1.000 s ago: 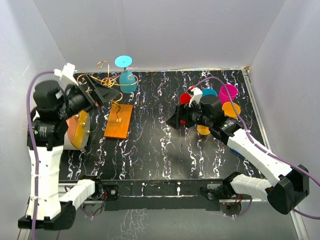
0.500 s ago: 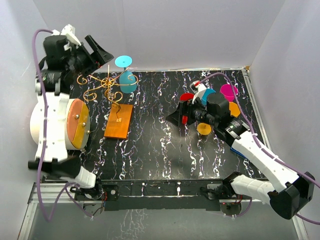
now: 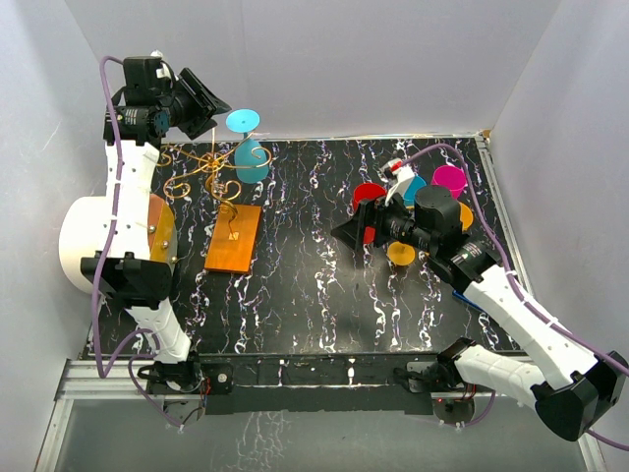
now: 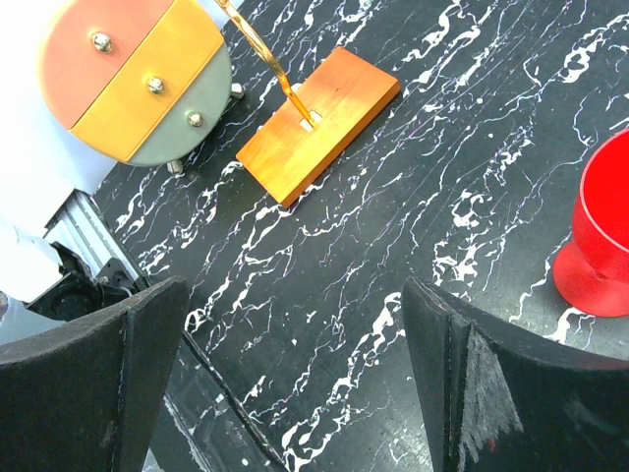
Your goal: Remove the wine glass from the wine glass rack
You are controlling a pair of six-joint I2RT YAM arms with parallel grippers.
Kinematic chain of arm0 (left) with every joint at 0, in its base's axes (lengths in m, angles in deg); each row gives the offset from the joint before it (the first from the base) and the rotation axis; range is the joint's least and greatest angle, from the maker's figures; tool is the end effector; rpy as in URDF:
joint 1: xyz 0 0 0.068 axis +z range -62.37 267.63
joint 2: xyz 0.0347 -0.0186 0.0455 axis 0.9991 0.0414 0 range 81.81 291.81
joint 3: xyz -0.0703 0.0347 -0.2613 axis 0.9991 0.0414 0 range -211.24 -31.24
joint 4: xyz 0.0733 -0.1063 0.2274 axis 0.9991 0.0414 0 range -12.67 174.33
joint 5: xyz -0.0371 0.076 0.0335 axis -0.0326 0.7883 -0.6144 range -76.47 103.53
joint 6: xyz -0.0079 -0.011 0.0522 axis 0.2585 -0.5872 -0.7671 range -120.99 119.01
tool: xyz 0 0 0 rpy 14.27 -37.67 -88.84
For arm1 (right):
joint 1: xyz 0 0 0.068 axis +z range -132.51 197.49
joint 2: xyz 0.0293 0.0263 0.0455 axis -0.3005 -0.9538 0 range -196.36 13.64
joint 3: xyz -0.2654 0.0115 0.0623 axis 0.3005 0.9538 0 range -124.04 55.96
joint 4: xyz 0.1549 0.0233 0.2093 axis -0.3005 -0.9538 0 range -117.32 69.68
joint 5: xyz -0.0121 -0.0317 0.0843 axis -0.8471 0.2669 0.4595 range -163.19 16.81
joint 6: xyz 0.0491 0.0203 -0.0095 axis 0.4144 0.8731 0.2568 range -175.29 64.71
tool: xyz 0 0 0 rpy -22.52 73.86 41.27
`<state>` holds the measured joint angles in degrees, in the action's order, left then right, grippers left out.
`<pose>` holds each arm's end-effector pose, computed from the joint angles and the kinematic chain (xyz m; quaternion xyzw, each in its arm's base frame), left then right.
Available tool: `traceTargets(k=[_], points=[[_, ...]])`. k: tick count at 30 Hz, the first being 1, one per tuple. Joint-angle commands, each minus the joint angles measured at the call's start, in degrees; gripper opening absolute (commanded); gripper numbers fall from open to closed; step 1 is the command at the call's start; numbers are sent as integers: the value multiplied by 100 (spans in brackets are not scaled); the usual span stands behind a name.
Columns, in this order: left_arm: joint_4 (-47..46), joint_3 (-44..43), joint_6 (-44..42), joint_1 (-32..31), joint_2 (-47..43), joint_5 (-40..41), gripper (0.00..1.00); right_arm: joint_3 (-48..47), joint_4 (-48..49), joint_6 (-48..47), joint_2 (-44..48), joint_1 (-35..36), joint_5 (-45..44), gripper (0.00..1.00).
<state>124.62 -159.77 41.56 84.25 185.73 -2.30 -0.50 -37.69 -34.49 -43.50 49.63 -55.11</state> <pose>0.3800 -0.0322 0.4847 -0.2044 0.8023 -0.3197 0.4608 0.1846 0.1291 0.3590 -0.1709 0.7861 0.3725 0.4626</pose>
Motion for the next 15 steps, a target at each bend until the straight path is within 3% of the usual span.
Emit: traceTargets(k=[1,15], points=[[-173,41,236,10,-177,-10,51,-149,113,-137,246,-6,-98,89],[-585,597,471,3,-161,-315,48,-102,94,-130,371,-10,-173,89]])
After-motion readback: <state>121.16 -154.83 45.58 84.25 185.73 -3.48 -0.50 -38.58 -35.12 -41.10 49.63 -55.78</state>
